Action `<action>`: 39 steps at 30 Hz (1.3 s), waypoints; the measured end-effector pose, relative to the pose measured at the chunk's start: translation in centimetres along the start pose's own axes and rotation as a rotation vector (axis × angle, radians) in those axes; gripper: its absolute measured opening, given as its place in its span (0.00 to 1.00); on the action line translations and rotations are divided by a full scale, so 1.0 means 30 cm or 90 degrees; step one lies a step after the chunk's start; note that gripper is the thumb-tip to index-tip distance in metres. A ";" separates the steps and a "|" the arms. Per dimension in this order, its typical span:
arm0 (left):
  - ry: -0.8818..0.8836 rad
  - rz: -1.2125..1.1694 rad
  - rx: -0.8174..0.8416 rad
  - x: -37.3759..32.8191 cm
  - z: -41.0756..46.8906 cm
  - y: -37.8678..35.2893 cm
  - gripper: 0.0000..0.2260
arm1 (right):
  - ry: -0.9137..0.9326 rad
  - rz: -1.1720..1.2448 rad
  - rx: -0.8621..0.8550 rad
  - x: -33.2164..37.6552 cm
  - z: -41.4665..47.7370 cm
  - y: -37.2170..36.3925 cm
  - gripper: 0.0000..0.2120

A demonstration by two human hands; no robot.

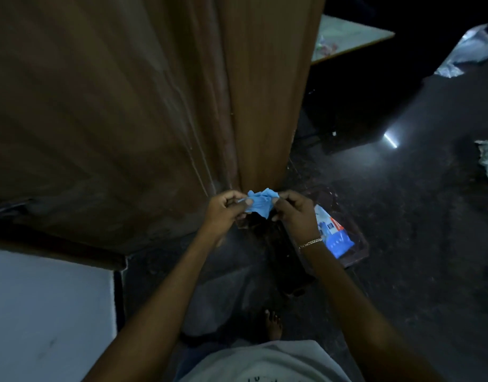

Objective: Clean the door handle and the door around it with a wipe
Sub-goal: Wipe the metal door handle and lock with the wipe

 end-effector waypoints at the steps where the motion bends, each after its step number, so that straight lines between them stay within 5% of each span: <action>1: 0.000 -0.019 0.002 -0.022 -0.011 0.023 0.04 | 0.002 0.014 0.013 0.005 0.010 -0.038 0.05; 6: -0.068 -0.026 -0.069 -0.124 -0.079 0.272 0.14 | 0.068 0.014 0.100 0.059 0.040 -0.333 0.09; 10: -0.118 -0.038 -0.109 -0.164 -0.140 0.503 0.09 | 0.149 -0.024 0.125 0.096 0.050 -0.575 0.15; 22: -0.150 -0.034 -0.216 -0.181 -0.322 1.203 0.05 | 0.236 -0.186 0.230 0.104 -0.093 -1.332 0.09; 27: -0.165 -0.022 -0.267 -0.183 -0.414 1.455 0.08 | 0.367 -0.333 0.233 0.088 -0.163 -1.621 0.20; 39: -0.157 -0.090 -0.360 -0.114 -0.533 1.805 0.12 | 0.445 -0.387 0.269 0.082 -0.214 -1.970 0.12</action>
Point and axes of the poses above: each hand's wrist, its own z-axis towards the middle knuckle, its own y-axis out of the back of the hand, x = y × z, the point moved 3 cm from there along z, towards the middle knuckle, and after that the axes turned 2 degrees about y, right-handed, at the moved point
